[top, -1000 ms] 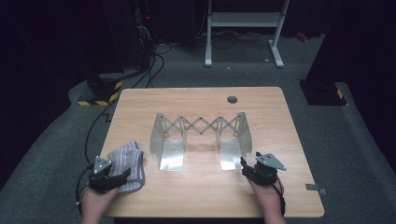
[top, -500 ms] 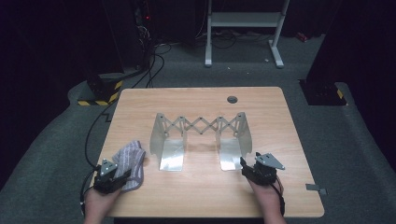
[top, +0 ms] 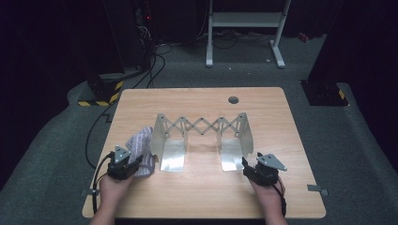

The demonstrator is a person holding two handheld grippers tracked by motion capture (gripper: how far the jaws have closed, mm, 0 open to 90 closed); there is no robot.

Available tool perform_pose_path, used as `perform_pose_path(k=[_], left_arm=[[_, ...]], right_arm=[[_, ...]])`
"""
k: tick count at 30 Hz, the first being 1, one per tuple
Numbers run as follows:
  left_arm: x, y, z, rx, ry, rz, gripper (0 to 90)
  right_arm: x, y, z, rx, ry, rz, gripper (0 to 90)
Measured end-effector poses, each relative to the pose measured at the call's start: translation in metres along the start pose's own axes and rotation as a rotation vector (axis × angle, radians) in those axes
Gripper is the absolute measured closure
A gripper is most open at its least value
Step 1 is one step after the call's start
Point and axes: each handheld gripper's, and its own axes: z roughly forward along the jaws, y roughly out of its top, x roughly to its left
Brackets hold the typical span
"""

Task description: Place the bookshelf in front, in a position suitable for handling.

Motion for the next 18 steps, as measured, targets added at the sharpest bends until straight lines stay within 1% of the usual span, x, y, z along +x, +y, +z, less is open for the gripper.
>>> perform_pose_path(k=[3, 5, 7, 11, 13, 14, 17, 18], left_arm=[[-0.005, -0.007, 0.009, 0.026, 0.008, 0.003, 65.8], [-0.009, -0.012, 0.012, 0.058, 0.01, 0.034, 65.2], [-0.012, -0.015, 0.012, 0.069, 0.001, 0.052, 64.8], [-0.018, -0.02, 0.007, 0.064, -0.025, 0.06, 64.5], [-0.019, -0.022, 0.005, 0.06, -0.031, 0.068, 63.5], [-0.022, -0.024, 0.004, 0.051, -0.032, 0.066, 63.3], [-0.024, -0.024, 0.002, 0.049, -0.041, 0.074, 63.2], [-0.025, -0.024, 0.001, 0.041, -0.047, 0.07, 63.1]], right_arm=[[0.0, 0.0, -0.001, 0.0, -0.001, -0.001, 34.7], [0.0, -0.001, -0.001, 0.0, 0.001, -0.004, 34.7], [0.0, -0.001, 0.0, 0.004, 0.002, -0.003, 34.7], [-0.001, -0.001, 0.001, 0.004, 0.002, 0.0, 35.1], [0.0, -0.001, 0.0, 0.0, 0.001, -0.002, 35.5], [0.0, 0.0, -0.001, 0.001, 0.0, -0.003, 35.6], [0.0, 0.0, -0.001, -0.002, -0.003, -0.005, 35.9], [0.0, 0.0, -0.001, -0.002, -0.003, -0.004, 36.0]])
